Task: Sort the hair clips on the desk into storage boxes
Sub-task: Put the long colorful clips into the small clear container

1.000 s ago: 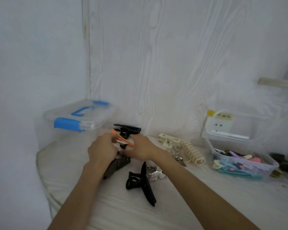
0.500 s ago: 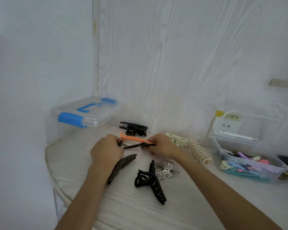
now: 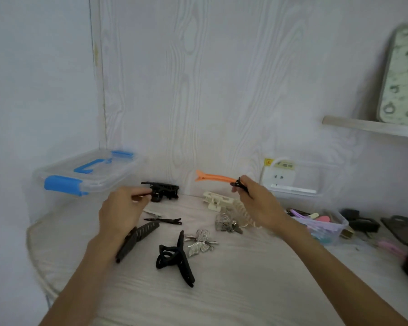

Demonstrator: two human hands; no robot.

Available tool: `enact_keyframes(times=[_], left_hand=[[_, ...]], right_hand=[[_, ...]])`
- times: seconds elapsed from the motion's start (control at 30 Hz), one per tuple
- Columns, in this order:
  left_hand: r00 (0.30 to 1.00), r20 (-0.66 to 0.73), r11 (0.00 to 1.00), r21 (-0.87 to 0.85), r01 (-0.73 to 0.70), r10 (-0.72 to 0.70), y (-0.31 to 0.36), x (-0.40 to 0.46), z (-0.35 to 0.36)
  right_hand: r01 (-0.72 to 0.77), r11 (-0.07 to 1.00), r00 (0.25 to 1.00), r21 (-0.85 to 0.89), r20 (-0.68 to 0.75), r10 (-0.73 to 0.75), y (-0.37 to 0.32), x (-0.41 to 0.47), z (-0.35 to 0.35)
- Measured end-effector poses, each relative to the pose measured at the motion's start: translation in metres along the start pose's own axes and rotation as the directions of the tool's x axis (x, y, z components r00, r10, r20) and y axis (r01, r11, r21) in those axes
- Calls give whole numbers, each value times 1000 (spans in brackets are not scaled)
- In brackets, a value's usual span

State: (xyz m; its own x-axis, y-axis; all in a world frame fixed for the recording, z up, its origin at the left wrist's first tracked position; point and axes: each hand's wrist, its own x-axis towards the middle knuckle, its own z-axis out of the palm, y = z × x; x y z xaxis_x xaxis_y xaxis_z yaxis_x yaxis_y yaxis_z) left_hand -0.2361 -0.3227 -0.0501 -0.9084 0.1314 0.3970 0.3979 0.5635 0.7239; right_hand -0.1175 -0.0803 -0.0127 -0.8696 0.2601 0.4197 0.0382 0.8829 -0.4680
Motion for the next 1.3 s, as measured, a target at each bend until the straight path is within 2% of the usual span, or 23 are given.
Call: enact_keyframes(times=[0.1,0.17,0.2,0.3,0.37,0.43,0.5,0.57,0.6,0.63,0.7,0.77,0.87,0.93,1.0,1.07,1.17,1.23,1.3], left_hand=[[992,-47,977,-172,-127,121,38,-10,-2],[978,-38,940,-270,-208,205,66,-20,6],[970,-21,918,-317,-238,244,82,-26,12],[940,50,856,-432,-284,337,126,-41,46],[924,74,837,-454,-304,375,153,-49,75],[892,137,845,-409,-344,430,175,-56,105],[854,252,877,-292,-381,455,188,-61,132],[849,316,903,-217,-370,424,192,-64,147],[860,310,912,-205,-355,405,190,-63,149],[876,282,918,-196,-346,390,187,-62,147],[895,229,921,-160,-354,384,177,-55,134],[911,216,935,-129,-331,352,155,-40,112],[934,272,972,-37,-230,231,108,-10,69],[946,296,983,83,-164,132,74,9,43],[932,362,967,238,-97,4,41,23,21],[891,441,939,340,-52,-110,14,31,8],[840,515,944,331,-9,-172,-11,35,1],[826,540,948,316,-18,-164,-16,32,7],[863,482,951,310,-2,-155,-20,29,16]], right_hand=[[-77,996,980,44,-180,84,33,-25,-42],[-165,986,957,11,-238,163,57,-33,-65],[-233,971,950,-61,-225,214,68,-37,-77],[-426,861,902,-277,-54,429,97,-46,-102],[-520,807,845,-279,-32,534,106,-52,-110],[-529,826,848,-194,-153,507,110,-54,-113],[-459,876,867,-150,-289,406,106,-54,-112],[-379,920,893,-97,-299,336,100,-48,-109],[-363,928,912,-90,-239,333,98,-44,-107],[-364,921,928,-138,-145,344,97,-40,-106],[-355,863,918,-360,43,395,98,-33,-102],[-312,844,924,-435,66,376,96,-29,-93],[-201,961,965,-188,130,228,87,-23,-67],[-121,986,971,-111,193,141,83,-22,-51],[-166,977,979,-133,101,180,82,-18,-46],[-264,920,964,-290,-38,265,81,-14,-51],[-383,814,921,-437,-111,373,62,-7,-54],[-316,783,946,-536,-111,305,44,-1,-47],[-188,831,981,-524,-60,184,18,4,-31]])
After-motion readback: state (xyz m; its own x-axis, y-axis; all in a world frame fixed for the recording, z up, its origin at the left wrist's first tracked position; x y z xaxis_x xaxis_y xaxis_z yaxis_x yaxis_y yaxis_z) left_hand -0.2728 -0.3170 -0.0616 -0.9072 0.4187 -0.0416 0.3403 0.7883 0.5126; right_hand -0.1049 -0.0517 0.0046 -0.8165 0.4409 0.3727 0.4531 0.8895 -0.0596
